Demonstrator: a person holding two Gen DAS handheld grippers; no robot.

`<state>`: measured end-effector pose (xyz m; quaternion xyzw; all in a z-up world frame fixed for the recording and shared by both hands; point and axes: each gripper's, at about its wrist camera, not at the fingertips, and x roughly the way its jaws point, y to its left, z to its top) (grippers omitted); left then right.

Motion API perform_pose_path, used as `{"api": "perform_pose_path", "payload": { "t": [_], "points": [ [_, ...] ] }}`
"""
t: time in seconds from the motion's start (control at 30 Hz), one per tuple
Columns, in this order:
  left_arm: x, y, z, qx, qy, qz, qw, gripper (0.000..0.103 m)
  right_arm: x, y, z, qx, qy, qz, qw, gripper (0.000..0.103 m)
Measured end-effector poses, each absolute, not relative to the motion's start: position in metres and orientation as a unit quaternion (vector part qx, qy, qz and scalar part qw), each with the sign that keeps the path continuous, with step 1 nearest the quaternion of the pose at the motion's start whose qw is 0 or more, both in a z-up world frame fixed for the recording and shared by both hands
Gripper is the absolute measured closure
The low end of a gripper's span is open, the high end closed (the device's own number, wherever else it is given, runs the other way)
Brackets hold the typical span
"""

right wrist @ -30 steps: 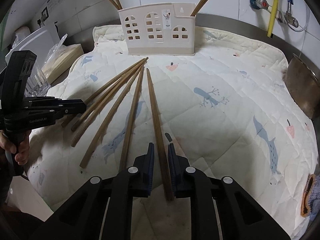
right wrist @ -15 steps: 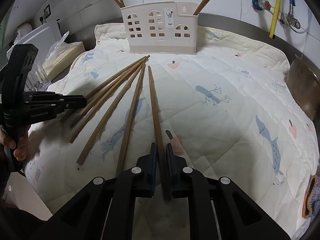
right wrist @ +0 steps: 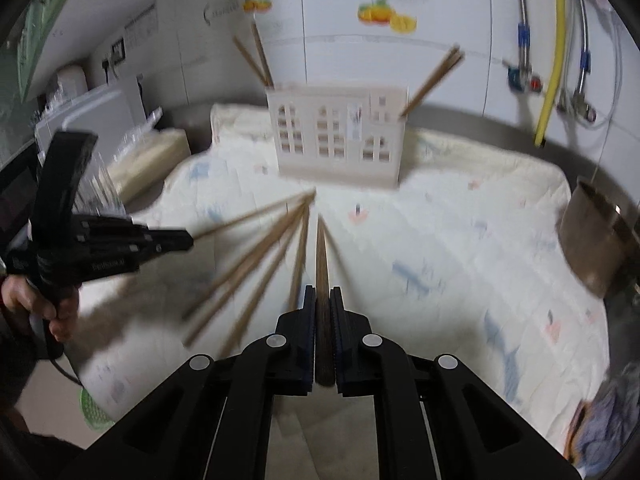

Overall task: Organize utensils
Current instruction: 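Lower the left gripper onto a chopstick and close while the right gripper grasps another, then lift the left gripper's chopstick upright over the holder while the right gripper lifts its own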

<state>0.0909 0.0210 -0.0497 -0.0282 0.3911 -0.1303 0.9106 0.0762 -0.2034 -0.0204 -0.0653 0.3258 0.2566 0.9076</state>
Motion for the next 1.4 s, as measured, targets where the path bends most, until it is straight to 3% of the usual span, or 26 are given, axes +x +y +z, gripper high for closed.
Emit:
{"api": "perform_pose_path", "payload": {
  "t": [0.27,0.73,1.13,1.4],
  "points": [
    [0.106,0.020,-0.012,-0.026,0.351,-0.146,0.925,0.097,0.095,-0.197,0.031,-0.060,0.272,0.271,0.921,0.096],
    [0.143,0.027,0.042,-0.030,0.304,-0.163,0.938,0.097,0.154,-0.187,0.091,-0.038,0.259,0.293,0.920,0.096],
    [0.170,0.030,0.122,-0.008,0.249,-0.181,0.951,0.097,0.196,-0.185,0.167,-0.056,0.211,0.278,0.935,0.096],
    [0.187,0.032,0.183,0.012,0.179,-0.159,0.971,0.097,0.223,-0.194,0.187,-0.044,0.201,0.253,0.945,0.096]
  ]
}}
